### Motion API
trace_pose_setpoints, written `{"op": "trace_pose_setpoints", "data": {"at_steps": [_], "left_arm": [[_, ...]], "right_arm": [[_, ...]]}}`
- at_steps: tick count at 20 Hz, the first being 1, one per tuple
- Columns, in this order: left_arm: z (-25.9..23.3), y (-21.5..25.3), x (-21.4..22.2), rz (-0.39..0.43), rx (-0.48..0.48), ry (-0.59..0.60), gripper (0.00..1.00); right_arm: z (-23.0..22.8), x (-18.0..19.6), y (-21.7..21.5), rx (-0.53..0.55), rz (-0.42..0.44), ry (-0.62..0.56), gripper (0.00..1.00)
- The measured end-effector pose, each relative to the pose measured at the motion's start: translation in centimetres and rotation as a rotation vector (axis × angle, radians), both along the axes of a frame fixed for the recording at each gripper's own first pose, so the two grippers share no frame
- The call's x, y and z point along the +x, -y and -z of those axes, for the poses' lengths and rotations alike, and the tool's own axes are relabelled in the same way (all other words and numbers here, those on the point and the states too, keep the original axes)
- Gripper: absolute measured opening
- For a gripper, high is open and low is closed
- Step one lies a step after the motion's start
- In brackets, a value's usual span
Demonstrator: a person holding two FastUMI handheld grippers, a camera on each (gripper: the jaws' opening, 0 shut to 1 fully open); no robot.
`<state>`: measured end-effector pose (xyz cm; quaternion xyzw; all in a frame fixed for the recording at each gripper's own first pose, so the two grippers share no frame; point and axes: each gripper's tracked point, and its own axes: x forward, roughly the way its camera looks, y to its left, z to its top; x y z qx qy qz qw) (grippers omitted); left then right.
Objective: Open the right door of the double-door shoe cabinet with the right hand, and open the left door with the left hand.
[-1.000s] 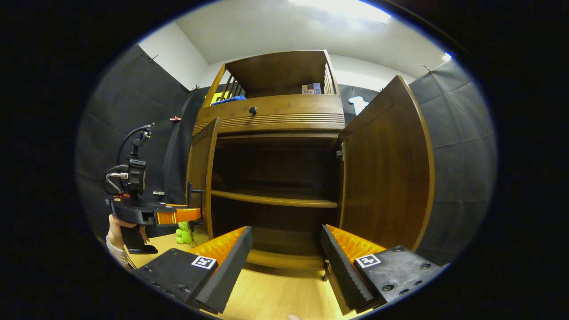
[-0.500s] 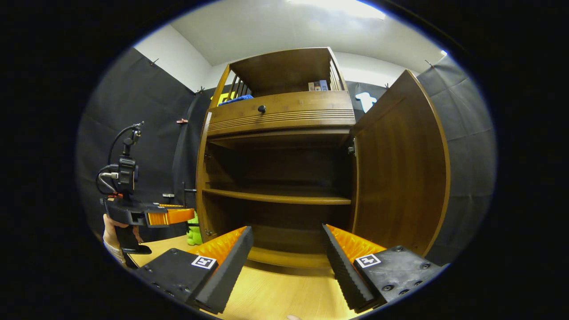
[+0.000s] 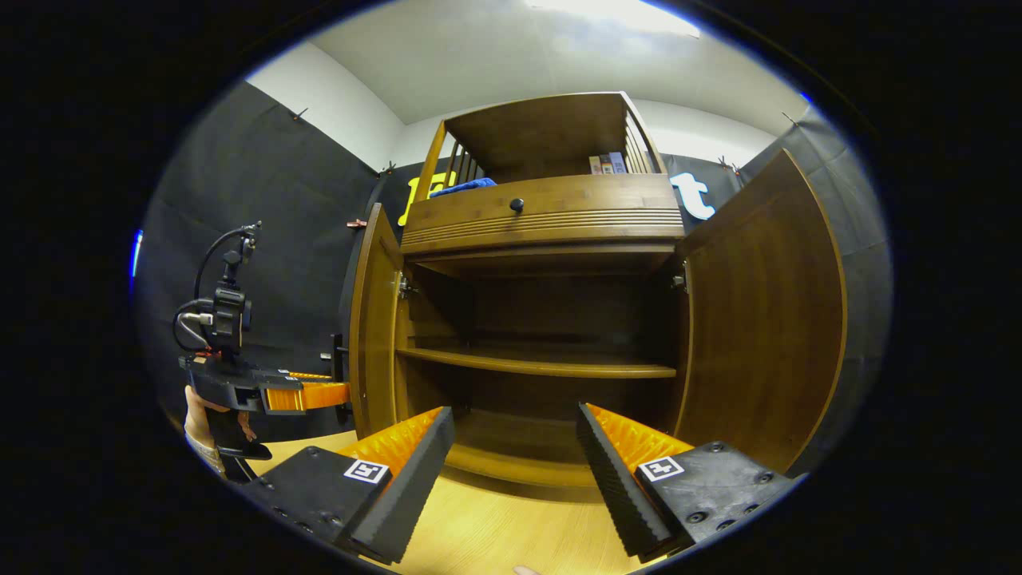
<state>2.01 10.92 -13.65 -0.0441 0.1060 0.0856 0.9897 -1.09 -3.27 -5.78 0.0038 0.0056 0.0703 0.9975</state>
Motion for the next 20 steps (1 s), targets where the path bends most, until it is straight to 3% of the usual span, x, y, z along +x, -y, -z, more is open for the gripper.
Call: {"op": "trace_pose_setpoints", "data": {"at_steps": [1, 2, 3, 14, 20], "left_arm": [[-0.1, -0.4, -0.4, -0.006, 0.002, 0.001, 0.23], [0.0, -0.9, -0.8, -0.013, 0.003, 0.000, 0.27], [-0.2, -1.4, -1.3, -0.025, 0.002, 0.003, 0.22], [-0.4, -7.0, -5.1, -0.173, 0.033, 0.002, 0.07], [-0.7, -8.2, -7.3, -0.202, 0.033, 0.007, 0.05]], "right_arm": [[-0.1, 0.1, -0.6, -0.006, -0.009, 0.003, 0.98], [0.0, 0.2, -1.4, -0.008, -0.020, 0.005, 0.98], [-0.1, 0.2, -2.1, -0.007, -0.031, 0.007, 0.98], [-0.4, 0.5, -6.0, -0.013, -0.082, 0.015, 0.98], [-0.4, 0.7, -7.2, -0.003, -0.093, 0.010, 0.98]]}}
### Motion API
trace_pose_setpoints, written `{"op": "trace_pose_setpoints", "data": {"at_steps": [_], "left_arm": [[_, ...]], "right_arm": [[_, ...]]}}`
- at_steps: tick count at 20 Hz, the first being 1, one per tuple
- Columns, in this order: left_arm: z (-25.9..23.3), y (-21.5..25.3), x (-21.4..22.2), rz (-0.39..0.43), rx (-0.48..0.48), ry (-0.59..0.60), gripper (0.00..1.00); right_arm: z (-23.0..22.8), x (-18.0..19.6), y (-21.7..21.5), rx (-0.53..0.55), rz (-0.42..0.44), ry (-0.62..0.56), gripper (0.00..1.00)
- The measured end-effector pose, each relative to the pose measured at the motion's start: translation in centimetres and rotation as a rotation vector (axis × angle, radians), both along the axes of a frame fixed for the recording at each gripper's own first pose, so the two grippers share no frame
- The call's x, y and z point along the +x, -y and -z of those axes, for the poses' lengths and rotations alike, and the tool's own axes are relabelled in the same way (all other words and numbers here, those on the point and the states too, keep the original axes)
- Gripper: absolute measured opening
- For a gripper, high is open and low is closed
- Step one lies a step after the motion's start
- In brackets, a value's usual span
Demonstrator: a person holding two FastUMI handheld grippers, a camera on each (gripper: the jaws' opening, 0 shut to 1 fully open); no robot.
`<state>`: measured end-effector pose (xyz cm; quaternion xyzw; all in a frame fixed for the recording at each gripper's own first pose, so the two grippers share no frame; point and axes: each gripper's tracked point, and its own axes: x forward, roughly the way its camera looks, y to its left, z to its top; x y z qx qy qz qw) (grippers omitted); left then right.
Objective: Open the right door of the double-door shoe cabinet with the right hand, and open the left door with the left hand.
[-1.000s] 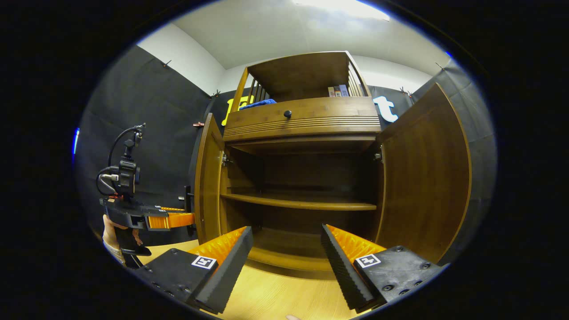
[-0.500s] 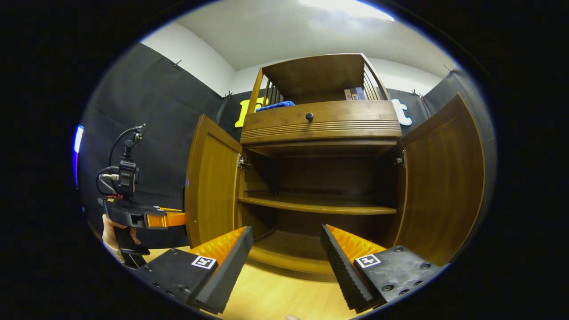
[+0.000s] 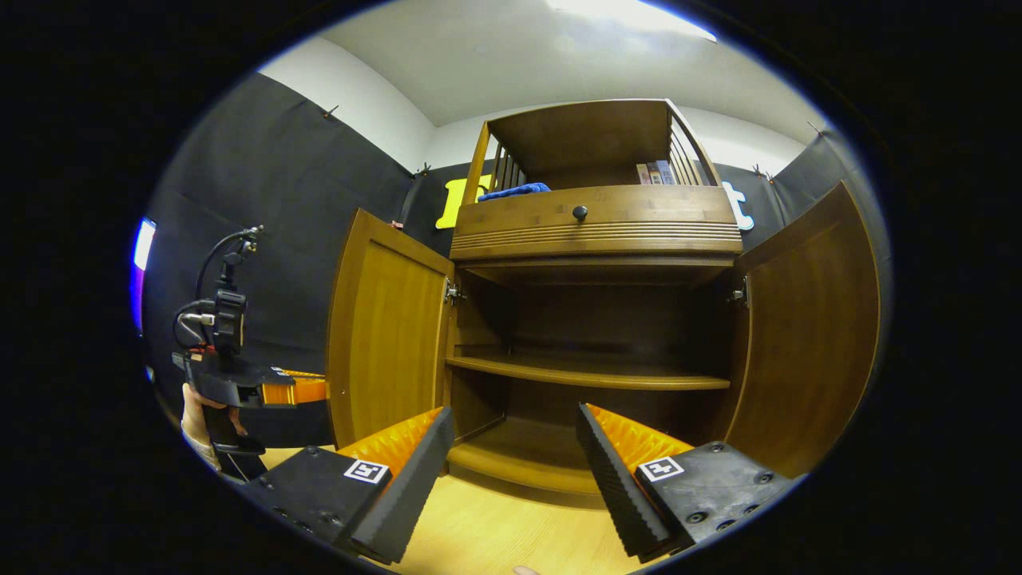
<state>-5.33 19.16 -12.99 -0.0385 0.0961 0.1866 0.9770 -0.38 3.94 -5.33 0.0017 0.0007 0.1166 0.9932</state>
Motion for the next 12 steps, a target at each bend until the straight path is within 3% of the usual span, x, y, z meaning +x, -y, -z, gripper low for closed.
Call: {"op": "trace_pose_setpoints", "data": {"at_steps": [6, 12], "left_arm": [[-3.6, 1.9, -3.1, 0.024, -0.017, 0.083, 0.05], [-6.9, 8.4, -1.5, 0.198, 0.030, 0.108, 0.05]], "right_arm": [[-0.3, -0.3, -0.6, 0.004, 0.003, 0.000, 0.98], [-0.9, -1.1, 0.4, 0.025, 0.058, -0.032, 0.98]]}}
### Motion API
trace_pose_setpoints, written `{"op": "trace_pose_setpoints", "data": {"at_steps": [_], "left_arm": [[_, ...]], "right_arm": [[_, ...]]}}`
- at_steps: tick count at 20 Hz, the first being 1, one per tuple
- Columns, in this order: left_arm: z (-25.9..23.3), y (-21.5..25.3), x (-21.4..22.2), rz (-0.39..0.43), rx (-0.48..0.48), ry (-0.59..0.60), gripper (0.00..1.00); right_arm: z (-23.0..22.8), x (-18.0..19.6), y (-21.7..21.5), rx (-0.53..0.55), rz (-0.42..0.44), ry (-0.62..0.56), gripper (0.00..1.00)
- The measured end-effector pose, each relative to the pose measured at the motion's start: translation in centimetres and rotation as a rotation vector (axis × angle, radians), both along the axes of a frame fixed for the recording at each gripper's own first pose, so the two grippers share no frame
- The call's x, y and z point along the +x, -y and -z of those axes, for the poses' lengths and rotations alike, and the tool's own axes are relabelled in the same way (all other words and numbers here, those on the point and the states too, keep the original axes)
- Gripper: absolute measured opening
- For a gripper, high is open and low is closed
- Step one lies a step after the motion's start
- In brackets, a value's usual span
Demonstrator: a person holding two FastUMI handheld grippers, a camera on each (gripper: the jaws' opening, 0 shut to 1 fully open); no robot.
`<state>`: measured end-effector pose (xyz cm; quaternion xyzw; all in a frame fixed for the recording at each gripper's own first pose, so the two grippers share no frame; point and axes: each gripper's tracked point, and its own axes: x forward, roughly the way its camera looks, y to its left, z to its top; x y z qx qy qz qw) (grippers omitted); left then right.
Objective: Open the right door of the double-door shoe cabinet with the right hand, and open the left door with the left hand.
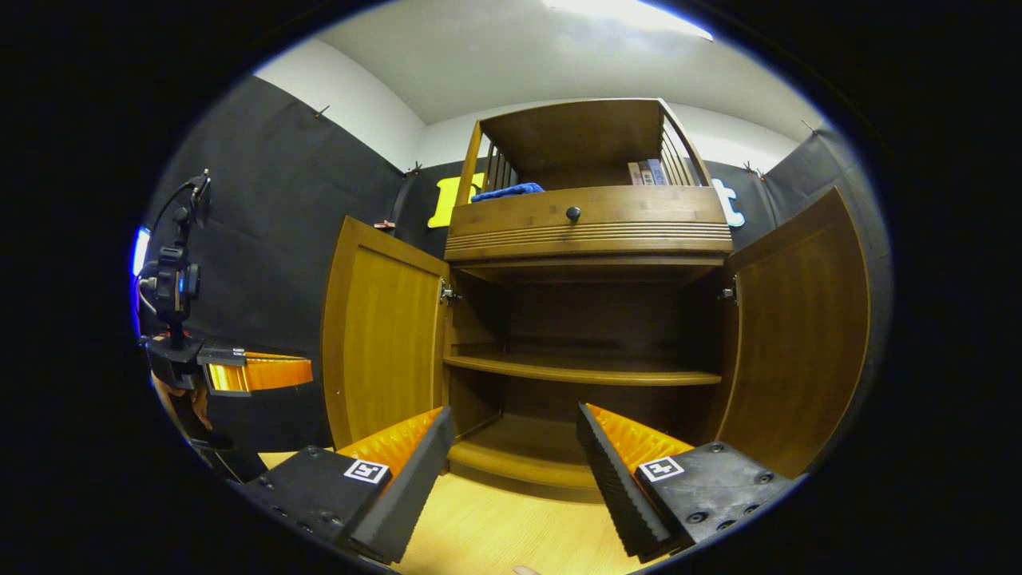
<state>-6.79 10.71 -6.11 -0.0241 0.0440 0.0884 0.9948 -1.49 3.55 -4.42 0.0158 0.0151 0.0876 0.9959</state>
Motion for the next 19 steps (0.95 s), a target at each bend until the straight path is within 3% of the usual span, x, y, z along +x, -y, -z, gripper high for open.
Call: {"op": "trace_pose_setpoints", "data": {"at_steps": [5, 10, 14, 19], "left_arm": [[-1.6, 4.6, 2.9, 0.126, -0.003, 0.023, 0.05], [-2.2, 7.2, 4.1, 0.174, 0.014, 0.035, 0.56], [-1.8, 7.5, 4.8, 0.152, 0.023, 0.020, 0.97], [-1.8, 8.0, 5.2, 0.146, 0.017, 0.015, 1.00]], "right_arm": [[-2.0, -1.3, 1.8, -0.031, 0.088, 0.010, 0.98], [-2.9, -2.6, 3.5, -0.041, 0.131, 0.006, 0.97], [-3.2, -2.8, 3.9, -0.032, 0.151, -0.001, 0.99], [-3.0, -2.5, 4.7, -0.036, 0.163, -0.009, 0.97]]}}
